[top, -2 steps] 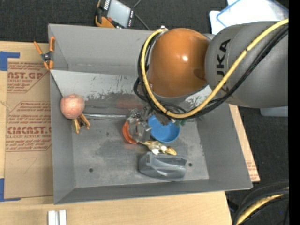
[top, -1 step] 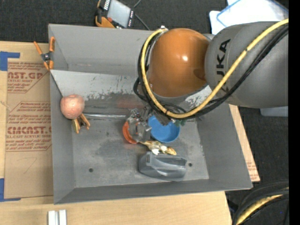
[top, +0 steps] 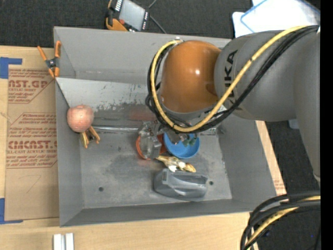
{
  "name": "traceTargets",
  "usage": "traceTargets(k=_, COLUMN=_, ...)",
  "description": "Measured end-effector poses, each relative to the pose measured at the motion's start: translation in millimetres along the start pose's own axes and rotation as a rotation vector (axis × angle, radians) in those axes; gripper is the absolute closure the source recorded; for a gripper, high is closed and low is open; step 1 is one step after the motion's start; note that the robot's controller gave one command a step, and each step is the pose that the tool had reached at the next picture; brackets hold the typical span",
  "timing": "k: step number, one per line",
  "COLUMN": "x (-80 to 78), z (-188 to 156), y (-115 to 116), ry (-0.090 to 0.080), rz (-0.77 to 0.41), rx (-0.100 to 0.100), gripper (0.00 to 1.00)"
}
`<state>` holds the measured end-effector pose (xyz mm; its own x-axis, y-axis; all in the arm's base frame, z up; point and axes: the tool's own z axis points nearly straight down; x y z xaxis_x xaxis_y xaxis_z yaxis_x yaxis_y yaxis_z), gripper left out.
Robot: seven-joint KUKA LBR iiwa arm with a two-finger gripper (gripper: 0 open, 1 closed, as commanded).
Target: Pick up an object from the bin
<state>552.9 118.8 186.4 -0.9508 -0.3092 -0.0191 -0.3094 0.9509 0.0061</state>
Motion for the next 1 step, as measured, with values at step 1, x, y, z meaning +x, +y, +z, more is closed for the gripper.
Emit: traceTargets(k=1, x=-6.9, z=6.2, y=-2.3, ry=0.006, rz=-0.008, rx=-0.001, gripper=1.00)
